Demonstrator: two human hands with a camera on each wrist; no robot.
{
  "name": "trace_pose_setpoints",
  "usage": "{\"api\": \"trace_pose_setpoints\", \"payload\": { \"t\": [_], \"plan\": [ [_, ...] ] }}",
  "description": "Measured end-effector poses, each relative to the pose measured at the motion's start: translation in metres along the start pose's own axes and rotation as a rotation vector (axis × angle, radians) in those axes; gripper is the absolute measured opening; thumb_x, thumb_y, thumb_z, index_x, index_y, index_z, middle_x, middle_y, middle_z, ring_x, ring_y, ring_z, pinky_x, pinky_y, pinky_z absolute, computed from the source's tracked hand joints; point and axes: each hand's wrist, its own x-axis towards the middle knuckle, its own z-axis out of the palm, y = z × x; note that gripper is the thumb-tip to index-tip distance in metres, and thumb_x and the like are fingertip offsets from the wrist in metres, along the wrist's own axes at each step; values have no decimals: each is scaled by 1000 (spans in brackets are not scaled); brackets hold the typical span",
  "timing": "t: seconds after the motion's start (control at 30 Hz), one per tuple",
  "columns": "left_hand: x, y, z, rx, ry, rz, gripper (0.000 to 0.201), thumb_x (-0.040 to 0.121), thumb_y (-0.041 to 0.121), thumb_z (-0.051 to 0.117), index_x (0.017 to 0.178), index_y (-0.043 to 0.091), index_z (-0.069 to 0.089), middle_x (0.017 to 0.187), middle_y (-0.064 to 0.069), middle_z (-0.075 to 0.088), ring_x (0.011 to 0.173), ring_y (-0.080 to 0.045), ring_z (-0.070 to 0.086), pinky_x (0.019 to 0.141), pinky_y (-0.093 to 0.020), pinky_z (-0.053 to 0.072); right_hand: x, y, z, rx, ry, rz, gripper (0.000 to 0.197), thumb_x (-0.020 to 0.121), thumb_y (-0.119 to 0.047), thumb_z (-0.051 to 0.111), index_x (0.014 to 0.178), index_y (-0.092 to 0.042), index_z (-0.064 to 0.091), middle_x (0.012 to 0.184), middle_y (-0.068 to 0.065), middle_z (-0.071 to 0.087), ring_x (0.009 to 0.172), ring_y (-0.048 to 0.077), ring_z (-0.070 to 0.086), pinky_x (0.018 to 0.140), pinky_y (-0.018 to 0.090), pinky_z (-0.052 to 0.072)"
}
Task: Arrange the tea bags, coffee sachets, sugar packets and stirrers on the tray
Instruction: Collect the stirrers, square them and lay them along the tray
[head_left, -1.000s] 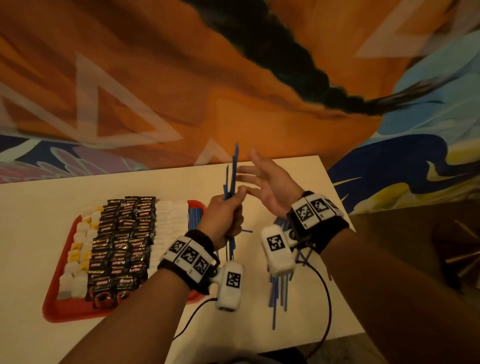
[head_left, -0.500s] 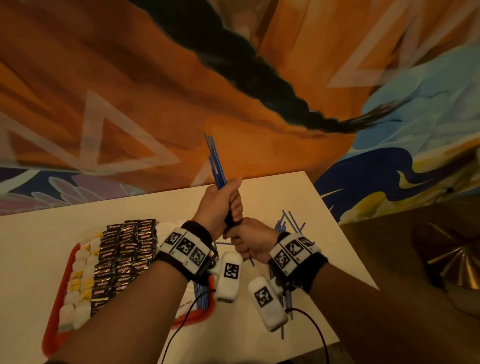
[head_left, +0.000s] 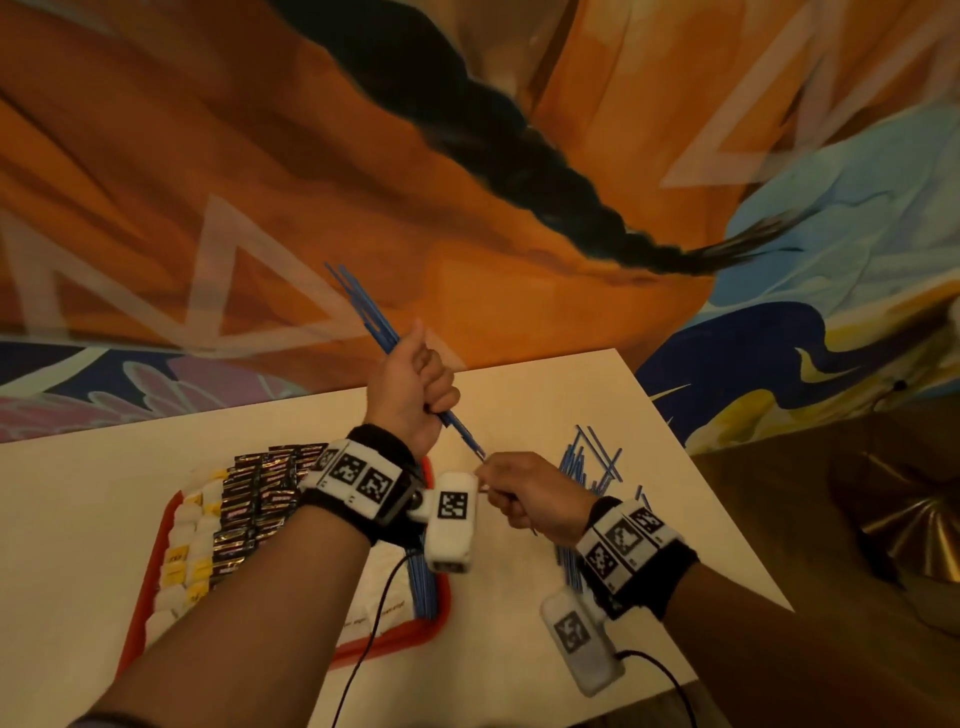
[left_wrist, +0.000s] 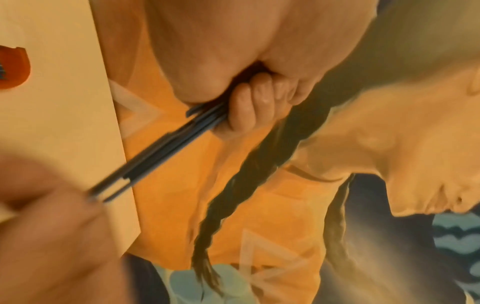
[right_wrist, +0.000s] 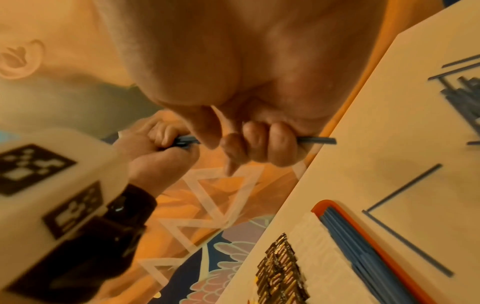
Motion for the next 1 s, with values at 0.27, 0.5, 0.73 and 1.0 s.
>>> {"api": "trace_pose_setpoints", "payload": {
  "t": [0.27,0.5,0.73,1.0],
  "plan": [
    [4,-11,-30,101,124,-73,47,103,37,51,61,24,33,52,5,15,40,-10,13,36,-24,12,-12,14,-26,-361,270,-109,32,105,-22,41,102,-13,72,96,-11,57,82,8,54,77,28,46],
    [-20,-86,-49,427,89,-230,56,101,56,43,59,19,36,52,3,18,43,-15,14,42,-26,15,22,13,-19,-151,408,-160,11,89,-22,70,86,-14,77,81,-6,73,69,4,60,72,28,48],
    [-29,-123,-65,468,46,-305,54,102,55,41,74,11,57,59,-4,45,44,-13,22,42,-24,18,50,25,-33,-268,323,-111,16,79,-20,77,73,-30,65,76,-4,73,75,15,69,77,36,56],
    [-24,-144,-64,399,105,-330,49,97,58,48,83,14,64,82,-17,52,48,-14,18,50,-32,10,70,37,-43,-6,168,-73,12,81,0,72,81,-10,65,59,8,63,48,28,51,54,37,48]
  ]
}}
